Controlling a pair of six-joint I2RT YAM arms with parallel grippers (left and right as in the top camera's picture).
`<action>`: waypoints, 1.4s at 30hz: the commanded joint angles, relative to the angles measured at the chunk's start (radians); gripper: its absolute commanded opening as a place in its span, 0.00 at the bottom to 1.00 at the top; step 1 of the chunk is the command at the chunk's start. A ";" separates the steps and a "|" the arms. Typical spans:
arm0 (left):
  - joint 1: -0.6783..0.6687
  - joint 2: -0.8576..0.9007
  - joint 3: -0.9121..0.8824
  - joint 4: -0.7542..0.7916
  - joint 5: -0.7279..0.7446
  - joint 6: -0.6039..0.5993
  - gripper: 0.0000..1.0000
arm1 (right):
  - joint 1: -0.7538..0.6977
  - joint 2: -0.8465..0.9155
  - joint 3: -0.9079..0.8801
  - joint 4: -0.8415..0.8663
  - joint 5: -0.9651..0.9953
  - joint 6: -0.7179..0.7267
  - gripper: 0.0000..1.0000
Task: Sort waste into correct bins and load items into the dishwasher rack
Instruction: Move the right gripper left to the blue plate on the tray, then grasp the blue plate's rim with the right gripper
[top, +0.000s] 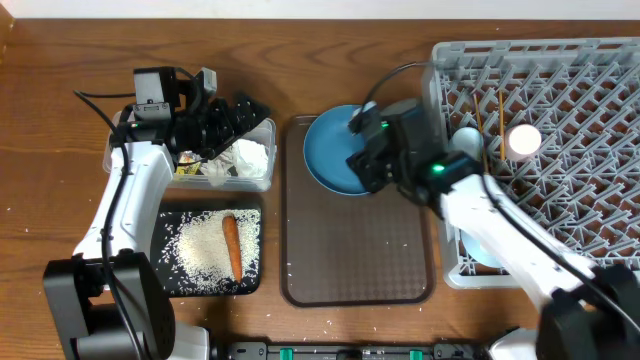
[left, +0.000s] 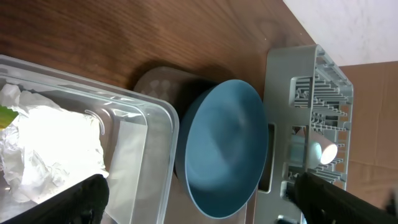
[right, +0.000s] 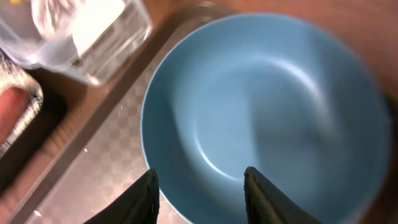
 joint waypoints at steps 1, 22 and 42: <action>0.004 -0.003 0.007 -0.002 0.013 -0.008 0.98 | 0.057 0.031 0.013 0.026 0.010 -0.055 0.44; 0.004 -0.003 0.007 -0.003 0.013 -0.008 0.98 | 0.149 0.158 0.013 0.078 0.074 -0.105 0.47; 0.004 -0.003 0.007 -0.003 0.013 -0.008 0.98 | 0.150 0.158 0.008 0.064 0.074 -0.106 0.45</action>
